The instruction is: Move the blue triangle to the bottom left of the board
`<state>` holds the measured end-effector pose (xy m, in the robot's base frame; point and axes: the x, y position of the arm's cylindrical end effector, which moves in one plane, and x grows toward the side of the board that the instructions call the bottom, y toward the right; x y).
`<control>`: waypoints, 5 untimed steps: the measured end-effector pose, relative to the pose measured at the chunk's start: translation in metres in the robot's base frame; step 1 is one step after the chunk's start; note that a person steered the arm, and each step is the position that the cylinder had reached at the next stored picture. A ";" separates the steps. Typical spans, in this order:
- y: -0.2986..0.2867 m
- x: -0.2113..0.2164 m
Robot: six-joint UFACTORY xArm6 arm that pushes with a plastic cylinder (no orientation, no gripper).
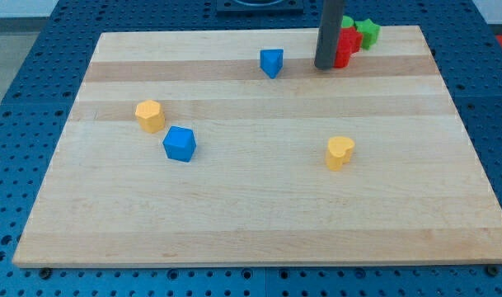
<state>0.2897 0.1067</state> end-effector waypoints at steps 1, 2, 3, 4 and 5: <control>-0.010 -0.002; -0.031 -0.011; -0.055 -0.012; -0.083 -0.012; -0.102 -0.013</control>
<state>0.2769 0.0050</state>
